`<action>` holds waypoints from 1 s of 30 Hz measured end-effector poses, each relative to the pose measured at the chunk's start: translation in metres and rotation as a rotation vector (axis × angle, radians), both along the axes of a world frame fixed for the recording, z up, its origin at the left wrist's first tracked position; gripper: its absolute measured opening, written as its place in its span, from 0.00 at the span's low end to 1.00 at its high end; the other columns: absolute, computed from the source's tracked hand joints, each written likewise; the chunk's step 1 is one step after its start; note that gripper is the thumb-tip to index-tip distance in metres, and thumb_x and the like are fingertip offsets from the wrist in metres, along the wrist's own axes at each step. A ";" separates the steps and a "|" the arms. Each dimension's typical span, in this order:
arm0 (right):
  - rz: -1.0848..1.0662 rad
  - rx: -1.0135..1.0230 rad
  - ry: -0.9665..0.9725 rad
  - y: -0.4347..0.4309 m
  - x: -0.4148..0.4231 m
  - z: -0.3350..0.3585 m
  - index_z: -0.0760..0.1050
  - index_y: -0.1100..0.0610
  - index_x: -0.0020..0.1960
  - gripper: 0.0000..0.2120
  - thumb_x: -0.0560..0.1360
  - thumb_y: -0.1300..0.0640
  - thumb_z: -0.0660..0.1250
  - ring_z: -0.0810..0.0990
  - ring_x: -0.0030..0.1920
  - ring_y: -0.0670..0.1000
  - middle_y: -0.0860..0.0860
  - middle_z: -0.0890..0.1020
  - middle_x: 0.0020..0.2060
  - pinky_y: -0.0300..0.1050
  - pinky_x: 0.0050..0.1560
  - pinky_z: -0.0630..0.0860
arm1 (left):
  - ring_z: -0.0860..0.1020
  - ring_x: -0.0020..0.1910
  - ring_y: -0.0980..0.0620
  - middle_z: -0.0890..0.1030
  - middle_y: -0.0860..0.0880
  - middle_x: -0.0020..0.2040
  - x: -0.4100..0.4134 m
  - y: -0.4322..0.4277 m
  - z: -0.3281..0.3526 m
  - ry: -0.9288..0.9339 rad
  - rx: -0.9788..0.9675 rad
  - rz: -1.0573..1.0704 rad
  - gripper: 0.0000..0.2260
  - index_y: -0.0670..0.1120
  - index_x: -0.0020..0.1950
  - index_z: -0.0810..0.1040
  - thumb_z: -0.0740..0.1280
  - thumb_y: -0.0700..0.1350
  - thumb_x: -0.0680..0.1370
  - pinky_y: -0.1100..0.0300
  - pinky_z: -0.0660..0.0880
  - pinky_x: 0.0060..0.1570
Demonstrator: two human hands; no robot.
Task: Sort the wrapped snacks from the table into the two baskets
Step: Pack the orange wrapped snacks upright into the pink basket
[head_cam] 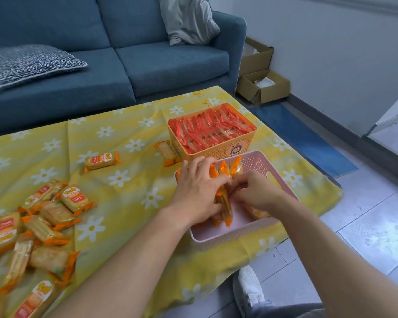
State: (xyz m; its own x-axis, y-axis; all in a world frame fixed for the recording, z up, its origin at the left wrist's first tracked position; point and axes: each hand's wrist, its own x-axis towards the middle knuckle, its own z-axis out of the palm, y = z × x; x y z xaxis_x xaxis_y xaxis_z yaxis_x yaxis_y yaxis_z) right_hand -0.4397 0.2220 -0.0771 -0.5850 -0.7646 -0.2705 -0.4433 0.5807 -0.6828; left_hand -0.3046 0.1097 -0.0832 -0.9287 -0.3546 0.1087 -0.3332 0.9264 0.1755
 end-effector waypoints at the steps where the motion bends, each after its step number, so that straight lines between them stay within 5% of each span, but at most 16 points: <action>1: -0.016 0.017 0.062 0.004 -0.007 0.001 0.85 0.55 0.40 0.10 0.70 0.67 0.67 0.80 0.38 0.49 0.54 0.86 0.38 0.45 0.42 0.78 | 0.54 0.76 0.41 0.61 0.49 0.75 -0.001 0.001 -0.001 -0.001 -0.016 0.007 0.20 0.60 0.59 0.76 0.74 0.58 0.69 0.37 0.51 0.75; 5: -0.030 0.298 0.452 0.017 -0.020 0.002 0.81 0.58 0.51 0.09 0.71 0.58 0.70 0.82 0.47 0.56 0.54 0.84 0.47 0.49 0.46 0.82 | 0.55 0.75 0.40 0.62 0.47 0.75 -0.004 0.005 -0.001 -0.018 -0.063 0.033 0.16 0.57 0.55 0.76 0.73 0.55 0.69 0.37 0.51 0.75; 9: 0.072 0.582 0.406 0.015 -0.007 -0.001 0.74 0.54 0.50 0.18 0.67 0.51 0.78 0.80 0.50 0.57 0.53 0.79 0.49 0.47 0.46 0.78 | 0.57 0.75 0.38 0.63 0.46 0.74 -0.006 0.013 -0.002 -0.034 -0.101 0.083 0.16 0.55 0.53 0.74 0.73 0.52 0.68 0.36 0.53 0.74; 12: 0.061 0.590 0.391 0.013 -0.006 -0.002 0.75 0.56 0.58 0.18 0.71 0.53 0.74 0.79 0.51 0.58 0.54 0.80 0.52 0.50 0.48 0.79 | 0.60 0.73 0.38 0.65 0.45 0.73 -0.009 0.018 -0.004 -0.021 -0.123 0.124 0.15 0.54 0.54 0.75 0.72 0.48 0.69 0.36 0.55 0.73; 14: 0.035 0.517 0.378 0.012 -0.005 0.005 0.75 0.56 0.46 0.11 0.71 0.50 0.71 0.77 0.44 0.56 0.54 0.80 0.45 0.45 0.41 0.76 | 0.61 0.72 0.38 0.66 0.44 0.72 -0.010 0.019 -0.006 -0.003 -0.125 0.142 0.14 0.53 0.54 0.75 0.71 0.46 0.70 0.37 0.56 0.72; 17: -0.084 0.351 0.162 0.010 -0.004 0.020 0.73 0.57 0.32 0.17 0.74 0.48 0.68 0.77 0.31 0.53 0.54 0.79 0.31 0.40 0.30 0.71 | 0.62 0.71 0.37 0.67 0.44 0.71 -0.011 0.019 -0.009 0.022 -0.123 0.143 0.14 0.52 0.55 0.75 0.71 0.49 0.71 0.37 0.57 0.72; 19: -0.180 0.268 0.022 0.008 -0.001 0.025 0.75 0.59 0.32 0.18 0.75 0.48 0.65 0.77 0.25 0.53 0.55 0.79 0.26 0.41 0.29 0.74 | 0.63 0.71 0.38 0.68 0.43 0.70 -0.011 0.018 -0.011 0.039 -0.125 0.134 0.14 0.51 0.56 0.75 0.71 0.49 0.72 0.38 0.57 0.72; 27: -0.367 0.083 -0.413 -0.001 0.002 0.018 0.78 0.66 0.45 0.10 0.75 0.59 0.64 0.87 0.37 0.63 0.65 0.85 0.35 0.58 0.48 0.85 | 0.68 0.65 0.40 0.71 0.45 0.65 -0.011 0.014 -0.015 0.067 -0.113 0.103 0.18 0.51 0.56 0.75 0.74 0.49 0.68 0.46 0.67 0.65; 30: -0.300 0.074 -0.470 0.010 -0.006 0.021 0.78 0.70 0.49 0.08 0.75 0.66 0.65 0.87 0.39 0.61 0.66 0.86 0.39 0.50 0.43 0.86 | 0.67 0.67 0.42 0.70 0.47 0.65 -0.008 0.010 -0.014 0.075 -0.057 0.070 0.21 0.52 0.58 0.74 0.74 0.53 0.68 0.47 0.66 0.66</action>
State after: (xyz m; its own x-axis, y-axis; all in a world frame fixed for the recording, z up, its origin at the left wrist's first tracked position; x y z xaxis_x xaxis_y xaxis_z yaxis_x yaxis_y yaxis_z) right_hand -0.4457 0.2320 -0.0562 -0.5774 -0.5521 -0.6015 0.0910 0.6886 -0.7194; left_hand -0.3124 0.1201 -0.0969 -0.8902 -0.4097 0.1994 -0.3855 0.9105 0.1498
